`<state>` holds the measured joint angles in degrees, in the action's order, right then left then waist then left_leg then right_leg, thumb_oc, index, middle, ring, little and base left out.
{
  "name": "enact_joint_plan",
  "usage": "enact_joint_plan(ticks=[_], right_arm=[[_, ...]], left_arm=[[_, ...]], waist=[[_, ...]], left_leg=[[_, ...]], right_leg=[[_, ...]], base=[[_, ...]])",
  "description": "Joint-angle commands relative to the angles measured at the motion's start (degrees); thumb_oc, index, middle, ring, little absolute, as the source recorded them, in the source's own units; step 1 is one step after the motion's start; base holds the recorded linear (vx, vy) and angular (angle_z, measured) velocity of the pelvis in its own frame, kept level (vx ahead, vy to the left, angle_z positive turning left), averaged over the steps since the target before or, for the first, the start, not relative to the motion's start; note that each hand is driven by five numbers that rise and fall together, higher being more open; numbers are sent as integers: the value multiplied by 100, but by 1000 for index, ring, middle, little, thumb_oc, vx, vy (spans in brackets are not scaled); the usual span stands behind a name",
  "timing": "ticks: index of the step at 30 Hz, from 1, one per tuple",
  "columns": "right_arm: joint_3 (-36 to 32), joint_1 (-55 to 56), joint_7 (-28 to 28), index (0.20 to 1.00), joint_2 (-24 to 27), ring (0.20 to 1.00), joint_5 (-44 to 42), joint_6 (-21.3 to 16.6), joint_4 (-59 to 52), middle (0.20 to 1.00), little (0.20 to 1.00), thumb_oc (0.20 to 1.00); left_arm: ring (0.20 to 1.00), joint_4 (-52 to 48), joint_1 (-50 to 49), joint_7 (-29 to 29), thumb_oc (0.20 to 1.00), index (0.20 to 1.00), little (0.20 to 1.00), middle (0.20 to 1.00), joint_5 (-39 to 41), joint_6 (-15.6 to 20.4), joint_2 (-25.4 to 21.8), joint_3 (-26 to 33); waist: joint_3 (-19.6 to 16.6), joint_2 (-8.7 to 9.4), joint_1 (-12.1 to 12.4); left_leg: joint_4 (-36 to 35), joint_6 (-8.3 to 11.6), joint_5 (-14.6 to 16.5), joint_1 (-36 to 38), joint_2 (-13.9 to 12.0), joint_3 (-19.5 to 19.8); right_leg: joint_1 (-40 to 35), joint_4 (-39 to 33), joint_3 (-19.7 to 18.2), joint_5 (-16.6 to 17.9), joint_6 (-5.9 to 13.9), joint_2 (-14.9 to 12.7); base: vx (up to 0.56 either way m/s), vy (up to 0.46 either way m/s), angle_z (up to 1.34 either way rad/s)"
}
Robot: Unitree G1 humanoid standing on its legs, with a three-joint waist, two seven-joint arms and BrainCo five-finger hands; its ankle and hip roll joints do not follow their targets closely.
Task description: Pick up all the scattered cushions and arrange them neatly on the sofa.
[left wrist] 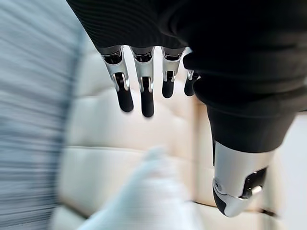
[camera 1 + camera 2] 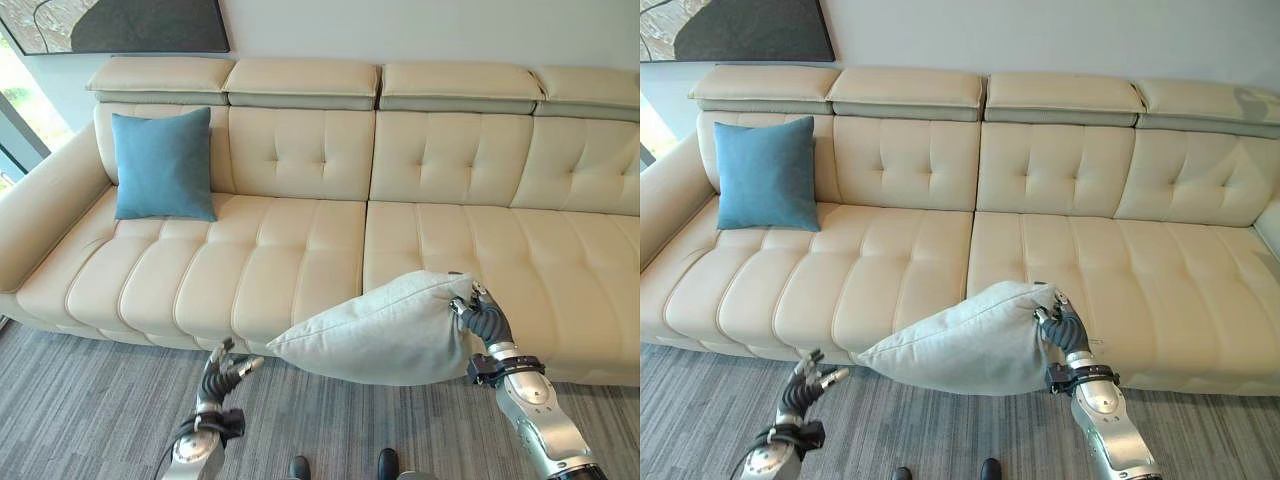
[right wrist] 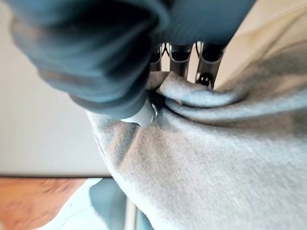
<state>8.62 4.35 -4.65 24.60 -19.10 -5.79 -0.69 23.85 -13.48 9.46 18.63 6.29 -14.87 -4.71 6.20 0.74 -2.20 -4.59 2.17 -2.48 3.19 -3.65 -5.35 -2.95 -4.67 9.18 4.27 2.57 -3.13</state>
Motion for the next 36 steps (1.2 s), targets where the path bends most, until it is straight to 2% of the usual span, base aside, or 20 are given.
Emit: enact_joint_plan(ticks=[1,6,7,12,13,14,17,23,27,29,36], right_arm=[[-49,-872,38,200,-112,200,-250,-700,-966,200,200,200],[205,-925,165,200,-203,200,-472,-759,-1201,200,200,200],[403,-954,289,200,-253,200,-678,-786,-1366,200,200,200],[645,-997,362,200,-280,200,-837,-794,-1445,200,200,200],[685,-1020,368,200,-279,200,-854,-794,-1449,200,200,200],[708,-1023,370,200,-271,200,-874,-789,-1435,200,200,200],[718,-991,341,200,-254,200,-844,-780,-1410,200,200,200],[464,-739,310,200,-173,200,-733,-752,-1276,200,200,200],[181,-436,356,200,5,200,-314,-690,-1097,200,200,200],[-31,-211,359,200,203,200,280,-624,-946,200,200,200],[-165,177,513,200,197,200,565,-495,-501,200,200,200]], left_arm=[[1000,545,358,-54,1000,1000,1000,1000,31,99,-63,-227],[1000,918,549,-63,1000,1000,1000,1000,125,51,119,-461],[1000,1002,847,-40,1000,1000,1000,1000,122,72,191,-701],[1000,892,1394,3,1000,1000,1000,1000,199,160,296,-1142],[953,806,1536,16,953,953,953,953,161,192,297,-1269],[200,733,1634,44,200,200,200,200,146,228,305,-1366],[200,402,1800,138,200,200,200,200,271,345,315,-1483],[200,-314,1672,189,200,200,200,200,462,499,133,-1279],[200,-971,1364,147,200,200,200,200,196,560,-156,-927],[200,-1451,1071,32,200,200,200,200,-32,609,-353,-637],[200,-2115,725,-156,200,200,200,200,-137,709,-613,-172]], waist=[[-272,284,85],[-295,359,44],[-317,401,-24],[-324,453,-149],[-329,460,-189],[-332,466,-214],[-351,481,-260],[-349,459,-250],[-326,406,-190],[-284,363,-148],[-133,246,-81]], left_leg=[[-41,228,472,413,-61,-281],[-41,238,484,430,-84,-315],[-41,242,495,444,-106,-341],[-41,241,508,459,-121,-397],[-41,237,510,456,-120,-413],[-41,235,513,457,-120,-434],[-41,226,537,481,-122,-489],[-41,212,582,542,-102,-508],[-32,212,602,573,-91,-474],[-7,215,607,569,-83,-435],[131,215,592,382,-52,-317]], right_leg=[[-38,118,-14,-335,450,27],[-60,95,-26,-335,455,35],[-53,104,-64,-337,454,43],[-9,149,-138,-334,458,52],[10,158,-167,-329,460,54],[22,168,-183,-326,461,52],[32,179,-231,-322,468,52],[-22,165,-248,-339,473,33],[-73,145,-214,-364,479,8],[-105,142,-178,-382,482,-15],[-39,216,-100,-410,474,-67]], base=[[0,0,0],[0,0,0],[0,0,0],[1,10,-5],[0,15,-17],[17,19,-22],[23,13,-13],[28,7,-12],[18,1,2],[0,0,0],[-26,-18,8]])
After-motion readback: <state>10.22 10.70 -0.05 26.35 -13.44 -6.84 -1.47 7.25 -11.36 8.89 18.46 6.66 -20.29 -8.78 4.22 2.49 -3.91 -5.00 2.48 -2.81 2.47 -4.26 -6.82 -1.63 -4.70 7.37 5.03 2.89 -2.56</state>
